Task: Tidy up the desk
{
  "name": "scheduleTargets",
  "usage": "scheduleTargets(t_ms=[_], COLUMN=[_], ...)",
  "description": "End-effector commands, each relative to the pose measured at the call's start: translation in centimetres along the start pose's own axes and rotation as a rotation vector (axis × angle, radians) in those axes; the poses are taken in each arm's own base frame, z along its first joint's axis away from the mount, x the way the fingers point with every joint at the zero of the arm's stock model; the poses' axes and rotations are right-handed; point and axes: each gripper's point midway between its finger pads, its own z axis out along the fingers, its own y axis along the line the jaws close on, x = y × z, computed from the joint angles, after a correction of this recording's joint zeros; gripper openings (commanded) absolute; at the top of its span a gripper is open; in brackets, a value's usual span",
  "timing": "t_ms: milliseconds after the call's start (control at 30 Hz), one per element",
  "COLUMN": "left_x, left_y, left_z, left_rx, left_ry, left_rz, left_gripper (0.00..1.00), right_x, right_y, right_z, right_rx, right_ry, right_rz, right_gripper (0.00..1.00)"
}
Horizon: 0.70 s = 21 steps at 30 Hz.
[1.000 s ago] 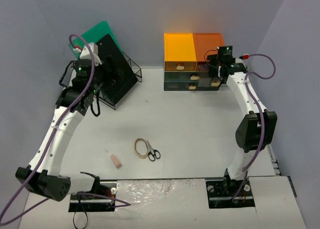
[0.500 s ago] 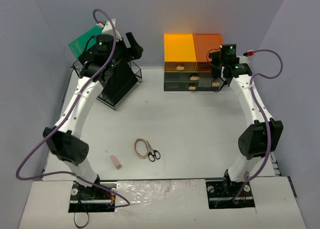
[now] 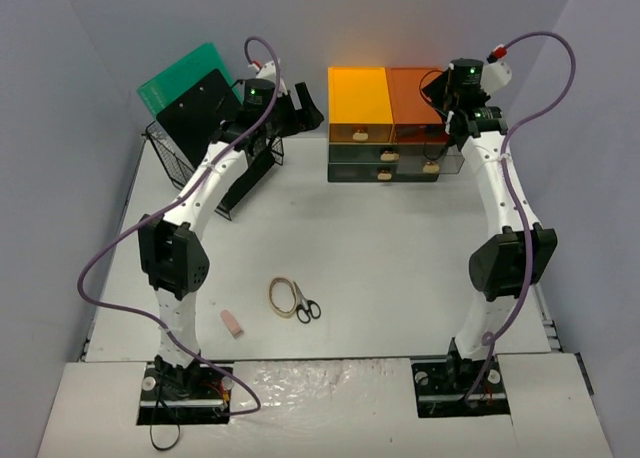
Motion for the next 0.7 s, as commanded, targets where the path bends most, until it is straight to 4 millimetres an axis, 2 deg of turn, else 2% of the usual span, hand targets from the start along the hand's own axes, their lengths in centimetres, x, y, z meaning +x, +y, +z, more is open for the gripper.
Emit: scheduleTargets(t_ms=[0,67,133,167,267,300,333,433,533,600,667], left_x=[-2.0,-0.8,0.4,1.6,4.5,4.6,6.0,8.4,10.7,11.6,12.6], left_y=[-6.7,-7.1,-7.7,-8.1,-9.8,-9.9,-10.6,-12.5,-14.4,-16.4,-17.6], left_z=[-4.2,-4.3,-4.5,-4.7,-5.0,-5.0,-5.0,-5.2,-4.6,-4.2,-3.4], left_rx=[0.158,0.164,0.173,0.184,0.219,0.218,0.231,0.282,0.369,0.437,0.472], left_ry=[-0.075,-0.048,-0.022,0.003,0.062,0.063,0.089,0.124,0.163,0.157,0.171], left_rz=[0.06,0.072,0.081,0.097,0.139,0.14,0.164,0.208,0.195,0.196,0.201], left_gripper=[0.78,0.78,0.78,0.78,0.78,0.78,0.78,0.78,0.78,0.77,0.77], right_x=[-2.1,-1.6,-2.1,-1.9,-1.9,-1.9,-1.9,-1.5,-0.5,0.1,0.7], right_y=[1.1,0.9,1.5,1.5,1.6,1.5,1.4,1.2,0.7,0.3,0.1], right_z=[4.3,6.1,6.3,7.4,8.6,8.6,8.9,9.2,9.4,9.4,9.4], right_rx=[-0.053,-0.064,-0.084,-0.087,-0.094,-0.094,-0.093,-0.104,-0.106,-0.102,-0.102], right_ry=[-0.072,-0.055,-0.065,-0.068,-0.075,-0.075,-0.073,-0.051,-0.017,0.004,0.024], right_rz=[-0.112,-0.124,-0.131,-0.151,-0.176,-0.176,-0.174,-0.174,-0.176,-0.18,-0.185], right_gripper=[0.53,0.53,0.53,0.53,0.53,0.53,0.54,0.54,0.54,0.54,0.54])
